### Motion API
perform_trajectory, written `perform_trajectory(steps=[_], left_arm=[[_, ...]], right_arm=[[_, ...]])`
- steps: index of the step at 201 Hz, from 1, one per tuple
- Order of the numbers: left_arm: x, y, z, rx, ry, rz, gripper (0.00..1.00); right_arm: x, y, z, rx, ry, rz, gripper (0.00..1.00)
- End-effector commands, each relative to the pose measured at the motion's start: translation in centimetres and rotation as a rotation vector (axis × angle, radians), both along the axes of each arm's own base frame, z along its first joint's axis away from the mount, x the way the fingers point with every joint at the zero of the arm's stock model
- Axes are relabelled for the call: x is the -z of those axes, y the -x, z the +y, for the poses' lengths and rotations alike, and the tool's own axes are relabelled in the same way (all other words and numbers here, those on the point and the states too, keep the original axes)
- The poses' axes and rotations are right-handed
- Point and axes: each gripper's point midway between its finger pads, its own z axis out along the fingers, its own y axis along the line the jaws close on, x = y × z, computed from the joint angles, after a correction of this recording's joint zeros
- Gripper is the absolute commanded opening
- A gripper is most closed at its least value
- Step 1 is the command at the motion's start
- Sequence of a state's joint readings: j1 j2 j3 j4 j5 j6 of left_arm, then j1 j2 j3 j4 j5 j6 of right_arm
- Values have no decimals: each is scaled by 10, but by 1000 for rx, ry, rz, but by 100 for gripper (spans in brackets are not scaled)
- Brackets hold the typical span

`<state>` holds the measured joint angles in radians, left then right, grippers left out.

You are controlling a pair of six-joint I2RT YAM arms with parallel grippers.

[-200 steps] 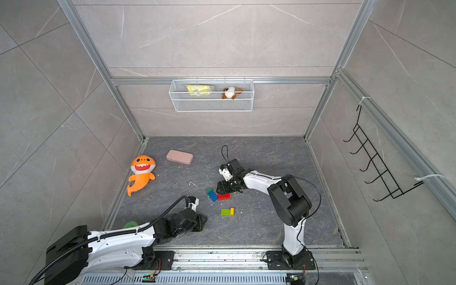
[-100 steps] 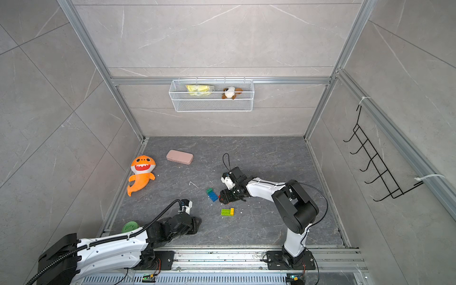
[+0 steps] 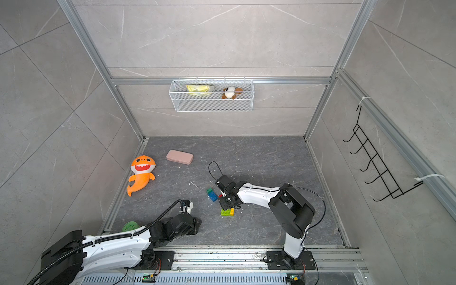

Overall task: Assemble the number 5 with lego
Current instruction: Pick up the lego brick from the center of the board.

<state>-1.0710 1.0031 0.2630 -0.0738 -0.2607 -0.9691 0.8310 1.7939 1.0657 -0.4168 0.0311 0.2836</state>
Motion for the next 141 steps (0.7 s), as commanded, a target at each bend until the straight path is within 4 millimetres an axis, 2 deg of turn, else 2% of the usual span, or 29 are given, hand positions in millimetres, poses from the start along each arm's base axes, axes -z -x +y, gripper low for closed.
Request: perform_trajectory(steps=[1, 26, 51, 97, 141], left_arm=[[-8, -6, -5, -17, 32, -18, 37], [-7, -5, -11, -2, 40, -3, 36], [-5, -3, -26, 45, 54, 24, 36], [0, 5, -61, 169, 94, 78, 33], [8, 13, -90, 250, 100, 131, 28]], right_arm=[[-1, -4, -10, 27, 76, -26, 40], [-5, -4, -8, 21, 73, -36, 29], [-15, -5, -6, 23, 50, -52, 24], [-41, -7, -17, 72, 23, -114, 21], [-57, 2, -41, 146, -21, -132, 21]])
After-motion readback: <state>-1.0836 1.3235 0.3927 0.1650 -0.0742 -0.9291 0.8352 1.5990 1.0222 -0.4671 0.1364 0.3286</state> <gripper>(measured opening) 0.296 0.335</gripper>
